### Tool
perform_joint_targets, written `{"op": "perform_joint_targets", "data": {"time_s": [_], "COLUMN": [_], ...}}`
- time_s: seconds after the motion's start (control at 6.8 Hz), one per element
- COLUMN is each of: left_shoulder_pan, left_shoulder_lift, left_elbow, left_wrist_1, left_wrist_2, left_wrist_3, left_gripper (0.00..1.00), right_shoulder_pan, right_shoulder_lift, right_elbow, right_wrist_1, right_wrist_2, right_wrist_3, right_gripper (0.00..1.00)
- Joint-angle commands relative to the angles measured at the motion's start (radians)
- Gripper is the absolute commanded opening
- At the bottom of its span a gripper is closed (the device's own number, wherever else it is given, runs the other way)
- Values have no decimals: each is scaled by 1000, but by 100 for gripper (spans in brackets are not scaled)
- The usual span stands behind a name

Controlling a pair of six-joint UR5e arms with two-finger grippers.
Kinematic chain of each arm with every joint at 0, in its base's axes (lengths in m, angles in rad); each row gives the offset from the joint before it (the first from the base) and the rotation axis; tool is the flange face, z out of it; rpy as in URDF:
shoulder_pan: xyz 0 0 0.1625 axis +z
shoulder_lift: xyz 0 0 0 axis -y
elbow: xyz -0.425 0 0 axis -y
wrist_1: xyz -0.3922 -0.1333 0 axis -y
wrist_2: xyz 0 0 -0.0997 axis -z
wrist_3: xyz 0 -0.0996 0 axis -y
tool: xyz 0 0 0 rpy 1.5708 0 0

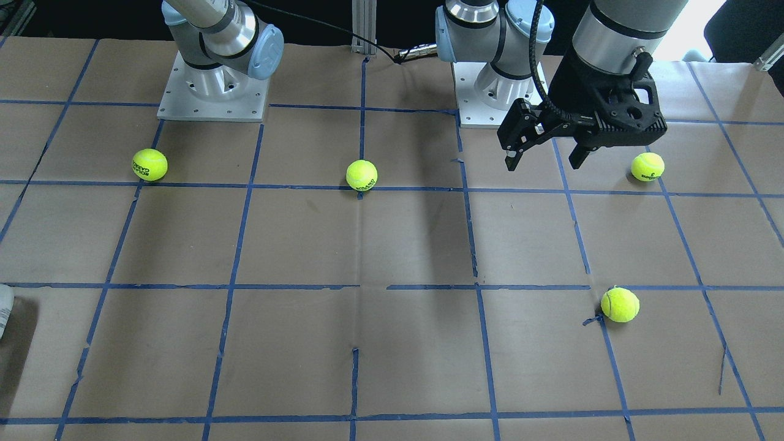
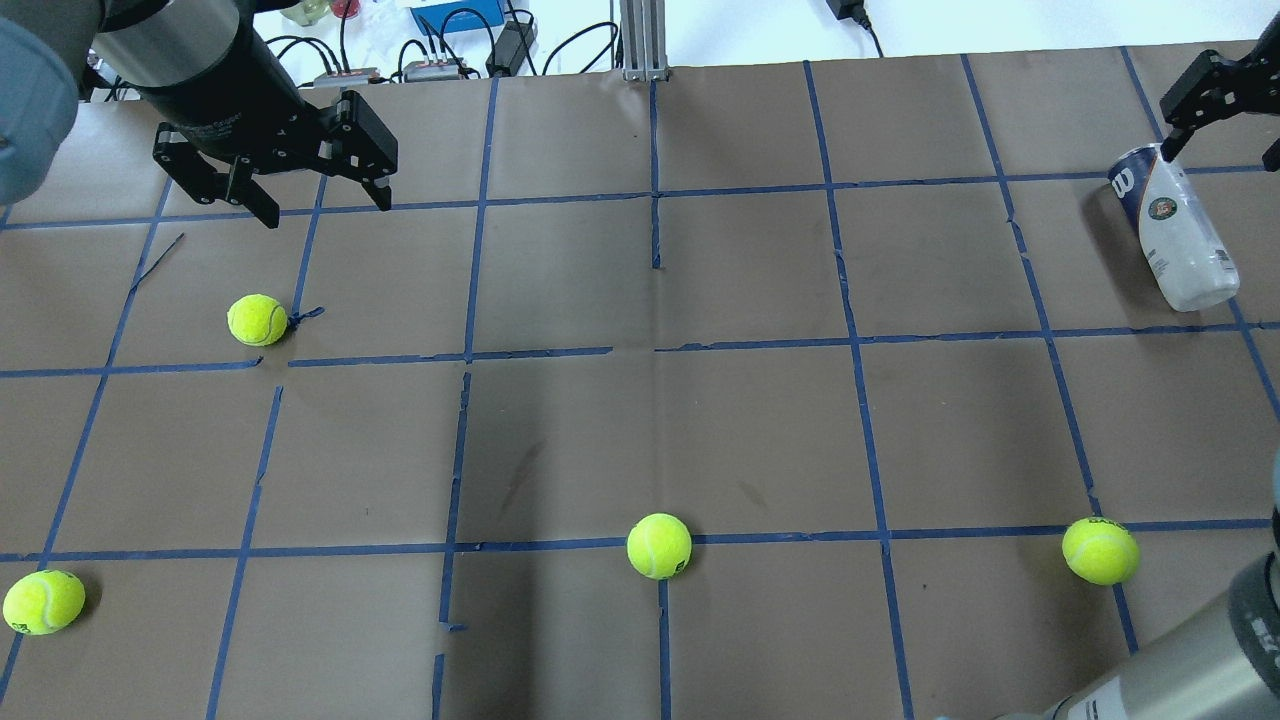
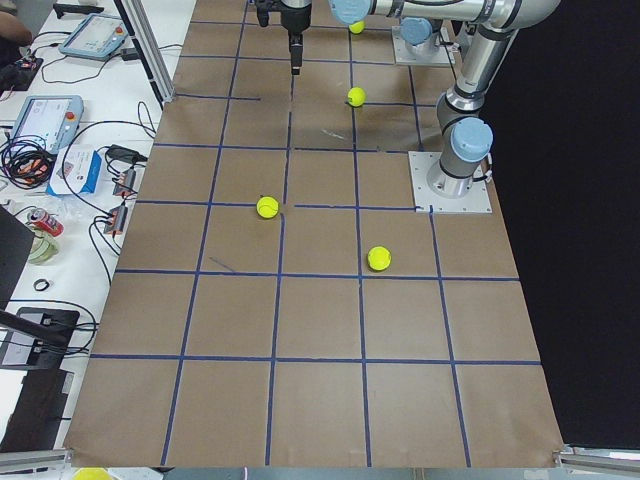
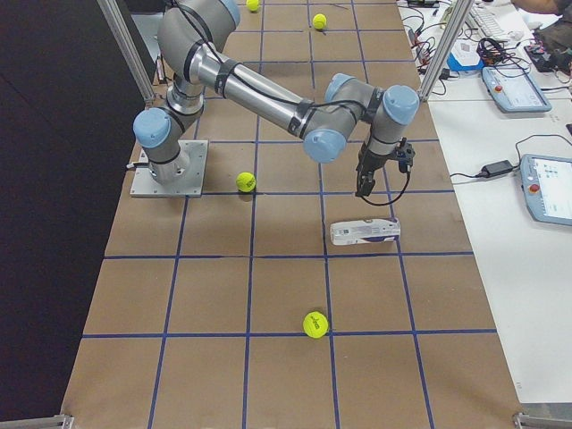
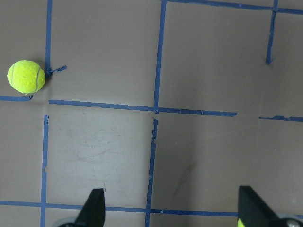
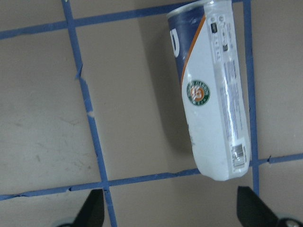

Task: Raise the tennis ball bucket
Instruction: 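Lower the right gripper and close it around the can's middle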

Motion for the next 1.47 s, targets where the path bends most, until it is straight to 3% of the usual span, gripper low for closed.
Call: {"op": "perform_joint_targets", "data": {"time_s": [0.0,0.15,0.59,1.03,1.18,1.32], "left_shoulder_pan": [0,0,2,2,2,2], "left_shoulder_lift": [2,2,0,0,0,0], "left_elbow": [0,0,0,0,0,0], "left_wrist_1": [0,0,0,0,0,0], "left_wrist_2": [2,0,2,2,2,2], "left_wrist_3": [0,0,0,0,0,0], "left_gripper": [100,100,100,100,100,100], "right_shoulder_pan": [-5,-15,-66,-66,-68,-69], "right_shoulder_lift": [116,145,199,212,210,204], "right_elbow": [3,3,31,68,83,82], "right_wrist_1": [-227,-287,-300,-308,-323,-323], "right_wrist_2": [-4,-4,4,13,13,13], "right_wrist_3": [-47,-86,-219,-219,-219,-221], "right_gripper": [100,100,100,100,96,79]}}
